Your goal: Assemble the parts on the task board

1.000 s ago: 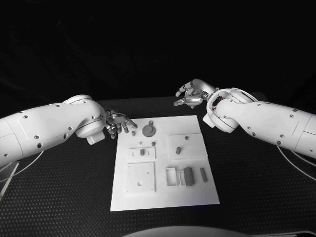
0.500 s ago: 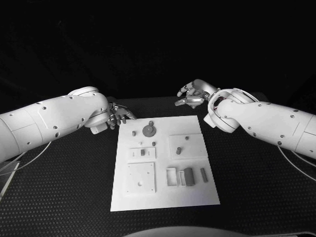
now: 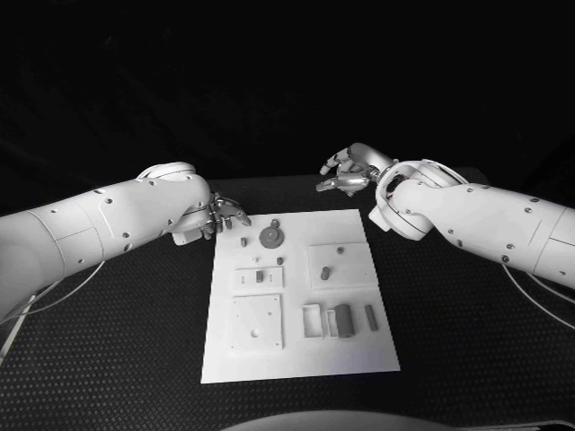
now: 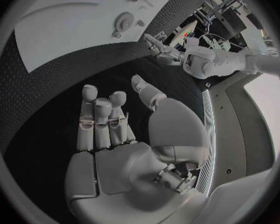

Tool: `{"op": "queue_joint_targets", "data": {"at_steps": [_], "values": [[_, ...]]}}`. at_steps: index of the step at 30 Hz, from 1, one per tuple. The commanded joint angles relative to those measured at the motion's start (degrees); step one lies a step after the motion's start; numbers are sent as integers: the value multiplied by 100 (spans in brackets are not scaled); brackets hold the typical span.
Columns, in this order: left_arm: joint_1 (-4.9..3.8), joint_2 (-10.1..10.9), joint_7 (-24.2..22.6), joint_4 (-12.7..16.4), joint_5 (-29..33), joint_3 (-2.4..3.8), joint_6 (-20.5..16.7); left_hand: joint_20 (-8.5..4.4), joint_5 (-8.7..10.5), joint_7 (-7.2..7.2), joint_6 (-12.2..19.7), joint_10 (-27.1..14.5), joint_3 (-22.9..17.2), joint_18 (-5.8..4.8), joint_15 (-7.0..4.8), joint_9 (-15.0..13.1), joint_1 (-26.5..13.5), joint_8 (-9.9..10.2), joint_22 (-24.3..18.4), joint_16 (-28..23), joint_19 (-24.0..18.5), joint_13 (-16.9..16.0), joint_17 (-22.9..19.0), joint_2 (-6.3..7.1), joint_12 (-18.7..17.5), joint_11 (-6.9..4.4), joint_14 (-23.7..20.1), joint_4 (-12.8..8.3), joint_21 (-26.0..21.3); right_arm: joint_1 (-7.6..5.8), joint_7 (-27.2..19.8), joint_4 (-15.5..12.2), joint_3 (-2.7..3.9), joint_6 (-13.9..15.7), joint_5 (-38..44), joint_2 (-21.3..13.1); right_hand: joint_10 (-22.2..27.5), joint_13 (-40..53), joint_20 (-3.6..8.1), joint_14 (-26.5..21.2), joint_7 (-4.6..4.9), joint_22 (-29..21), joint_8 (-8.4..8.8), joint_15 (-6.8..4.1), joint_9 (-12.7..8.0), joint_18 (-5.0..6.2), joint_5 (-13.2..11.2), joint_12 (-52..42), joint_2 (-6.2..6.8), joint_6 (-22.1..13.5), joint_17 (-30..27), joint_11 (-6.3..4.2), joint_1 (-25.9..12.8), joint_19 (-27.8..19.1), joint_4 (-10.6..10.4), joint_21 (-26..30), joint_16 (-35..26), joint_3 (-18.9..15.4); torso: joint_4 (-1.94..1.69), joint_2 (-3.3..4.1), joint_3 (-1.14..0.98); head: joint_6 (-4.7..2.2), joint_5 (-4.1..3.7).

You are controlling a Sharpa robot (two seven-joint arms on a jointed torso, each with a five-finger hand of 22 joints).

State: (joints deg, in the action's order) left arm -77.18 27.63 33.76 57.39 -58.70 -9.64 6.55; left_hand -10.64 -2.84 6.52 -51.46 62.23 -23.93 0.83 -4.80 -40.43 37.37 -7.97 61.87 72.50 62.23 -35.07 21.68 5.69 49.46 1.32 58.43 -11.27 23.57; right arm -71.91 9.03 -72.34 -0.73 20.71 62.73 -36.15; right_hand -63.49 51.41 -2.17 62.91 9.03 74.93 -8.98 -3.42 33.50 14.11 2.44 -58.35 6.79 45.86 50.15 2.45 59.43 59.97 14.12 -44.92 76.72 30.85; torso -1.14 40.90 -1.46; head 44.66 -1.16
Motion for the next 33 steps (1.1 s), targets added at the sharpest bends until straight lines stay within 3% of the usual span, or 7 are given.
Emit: {"op": "queue_joint_targets", "data": {"at_steps": [1, 6, 10, 21, 28, 33], "values": [[-1, -86, 20, -128, -69, -64, 372, 52, 2, 157, 124, -10, 1, 7, 35, 14, -48, -21, 10, 3, 1, -1, -12, -11, 16, 25, -5, 49, -40, 0, -30, -13, 3, -16, 9, 8, 8, -8, -27, -13, 41, 64, -24, 6, -6, 89, 36, -19, -11, 13, -8, 39, -67, -1, -37, 39, 33, 13, -14, -5, 4, 1, -23], [32, -120, -23, -215, -69, -89, 400, 54, 2, 155, 114, -12, 1, 10, 35, 21, -62, -27, 12, 6, 0, -1, -16, -18, 19, 24, -7, 59, -40, 0, -28, -23, 3, -18, 9, 11, 8, -9, -26, -14, 41, 64, -23, 6, -6, 89, 36, -20, -12, 11, -9, 39, -66, -1, -41, 39, 34, 16, 5, 1, -2, -1, -7], [79, -166, -34, -277, -69, -90, 400, 63, 2, 145, 44, -49, 47, 12, 35, 35, -232, -66, 11, 2, -34, 5, -34, -99, 10, 17, -41, 162, -61, 0, -28, -28, 3, -17, 9, 5, 8, -9, -26, -14, 41, 64, -23, 6, -6, 89, 36, -20, -12, 11, -10, 39, -66, -1, -42, 39, 35, 17, 4, 6, 0, -1, -22], [183, -338, -106, -446, -68, -88, 415, 59, 0, 127, -17, -48, 53, 20, 22, 73, -209, -108, 37, 38, -33, -3, -48, -194, 40, 0, -43, 104, -48, 0, -31, -52, 3, -21, 10, 7, 8, -11, -24, -14, 41, 65, -23, 6, -7, 89, 36, -21, -13, 10, -11, 38, -61, 0, -41, 39, 36, 22, -13, 6, 9, 25, -56], [229, -359, -135, -498, -68, -87, 400, 54, -1, 116, -52, -43, 68, 21, 12, 98, -202, -134, 55, 60, -25, -4, -60, -253, 55, -10, -38, 62, -38, 0, -30, -61, 3, -24, 10, 15, 9, -11, -23, -14, 41, 65, -23, 6, -7, 89, 36, -22, -15, 9, -12, 38, -58, 0, -42, 40, 37, 25, -3, -6, -2, 39, -46], [248, -372, -177, -487, -63, -87, 417, 48, -1, 105, -85, -31, 80, 21, 3, 120, -188, -160, 69, 80, -13, -4, -71, -312, 71, -20, -27, 17, -27, 0, -27, -61, 3, -31, 10, 16, 9, -12, -22, -14, 41, 65, -23, 6, -7, 89, 36, -23, -15, 9, -12, 38, -56, 0, -42, 40, 37, 27, -5, -6, 1, 44, -49]]}}
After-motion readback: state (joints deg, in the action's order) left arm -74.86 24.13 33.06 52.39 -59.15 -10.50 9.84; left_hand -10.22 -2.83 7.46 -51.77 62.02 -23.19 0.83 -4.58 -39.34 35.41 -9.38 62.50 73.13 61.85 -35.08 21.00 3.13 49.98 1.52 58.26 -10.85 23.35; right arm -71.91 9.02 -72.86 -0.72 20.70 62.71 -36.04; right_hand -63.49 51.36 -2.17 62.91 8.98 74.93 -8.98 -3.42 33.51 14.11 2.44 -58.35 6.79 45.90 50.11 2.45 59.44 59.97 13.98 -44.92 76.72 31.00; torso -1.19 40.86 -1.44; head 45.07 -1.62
